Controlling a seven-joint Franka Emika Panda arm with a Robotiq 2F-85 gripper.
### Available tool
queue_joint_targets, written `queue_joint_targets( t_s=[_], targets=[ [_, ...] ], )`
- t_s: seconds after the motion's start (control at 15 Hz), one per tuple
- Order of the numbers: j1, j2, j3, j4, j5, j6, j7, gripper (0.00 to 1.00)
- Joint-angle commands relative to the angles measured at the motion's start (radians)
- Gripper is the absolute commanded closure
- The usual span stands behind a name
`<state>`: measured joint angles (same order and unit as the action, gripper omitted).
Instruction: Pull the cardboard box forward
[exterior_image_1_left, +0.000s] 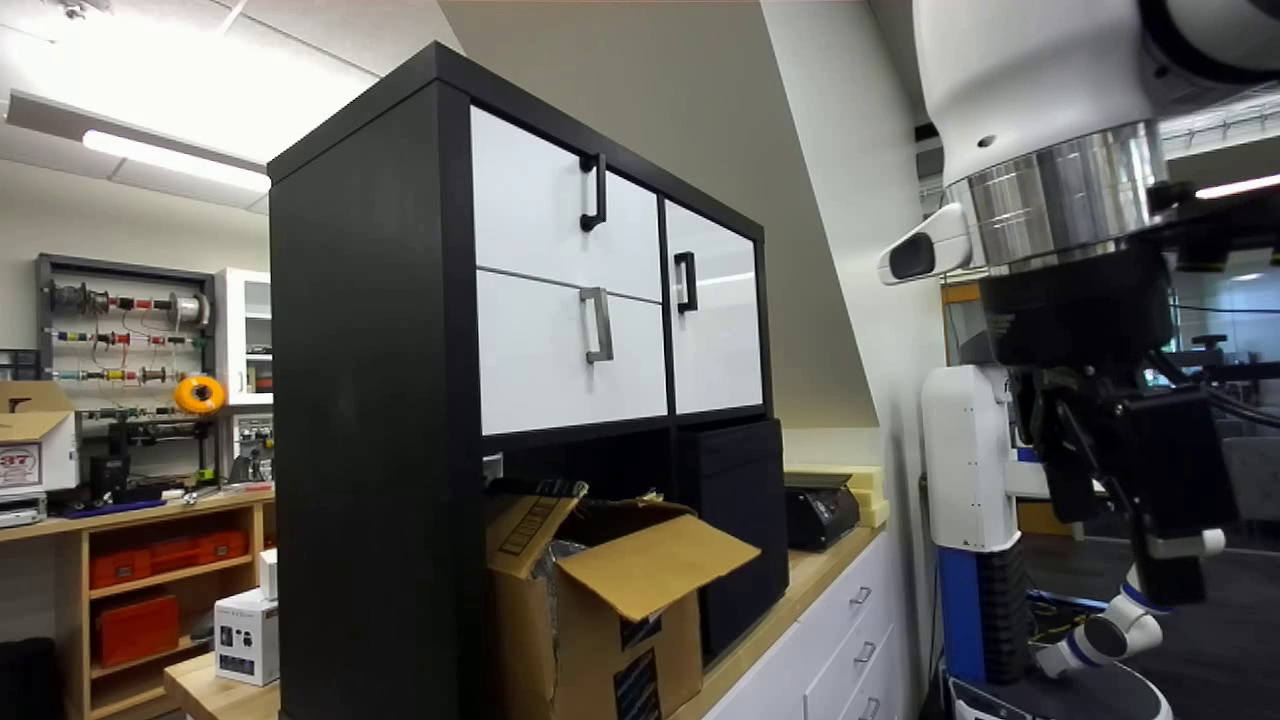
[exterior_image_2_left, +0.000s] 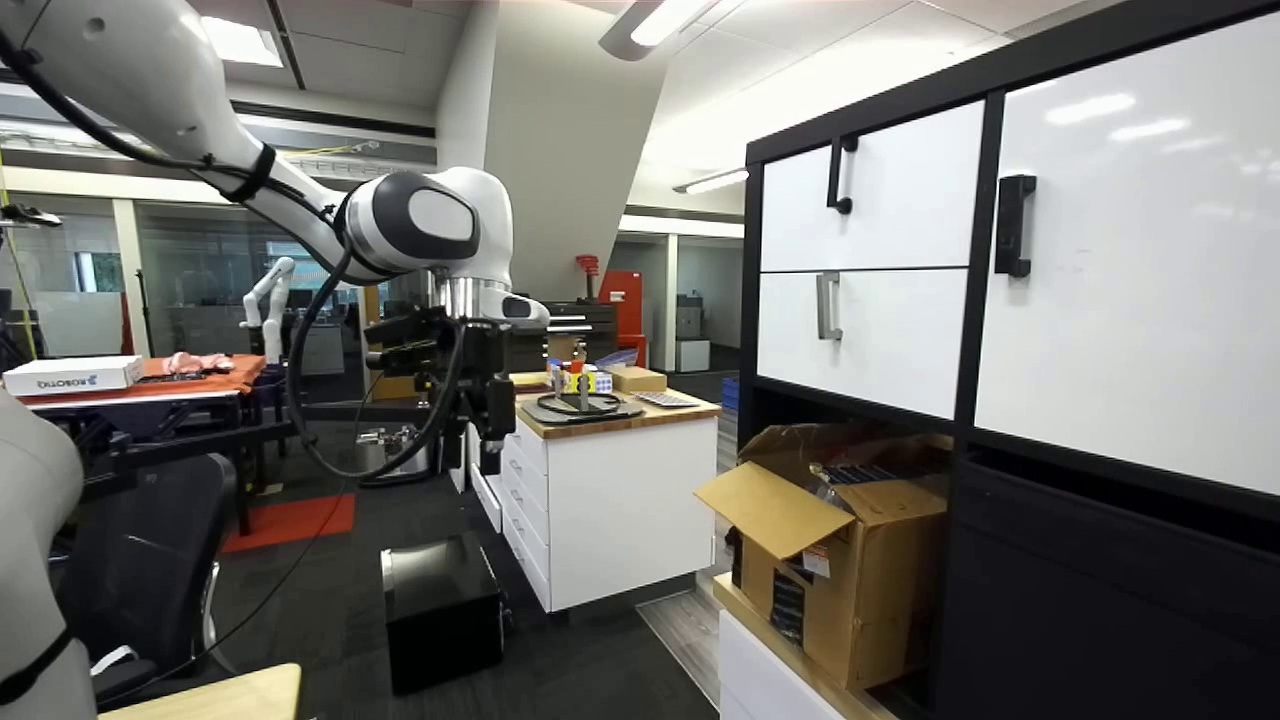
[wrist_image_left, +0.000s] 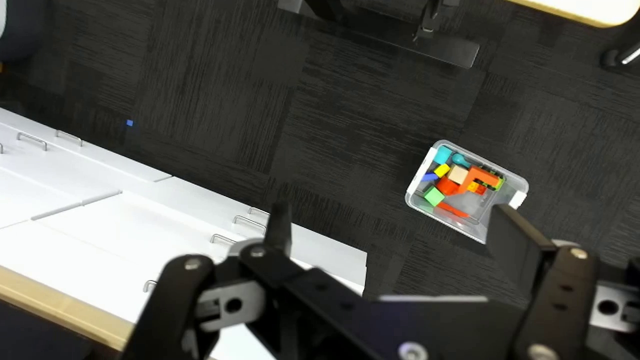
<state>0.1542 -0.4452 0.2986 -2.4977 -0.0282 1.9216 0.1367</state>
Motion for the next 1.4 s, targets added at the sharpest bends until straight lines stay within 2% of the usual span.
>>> queue_joint_targets(
  t_s=[0.0,0.87,1.33],
  targets=[
    [0.021,0.033,-0.031,-0.001,-0.034,0.061,-0.053,0.0],
    [-0.012,0.242,-0.107,0.096,-0.206,0.372,-0.181,0.0],
    [-0.028,0.34,-0.15,0.21,-0.257,0.469,-0.254,0.0]
  ],
)
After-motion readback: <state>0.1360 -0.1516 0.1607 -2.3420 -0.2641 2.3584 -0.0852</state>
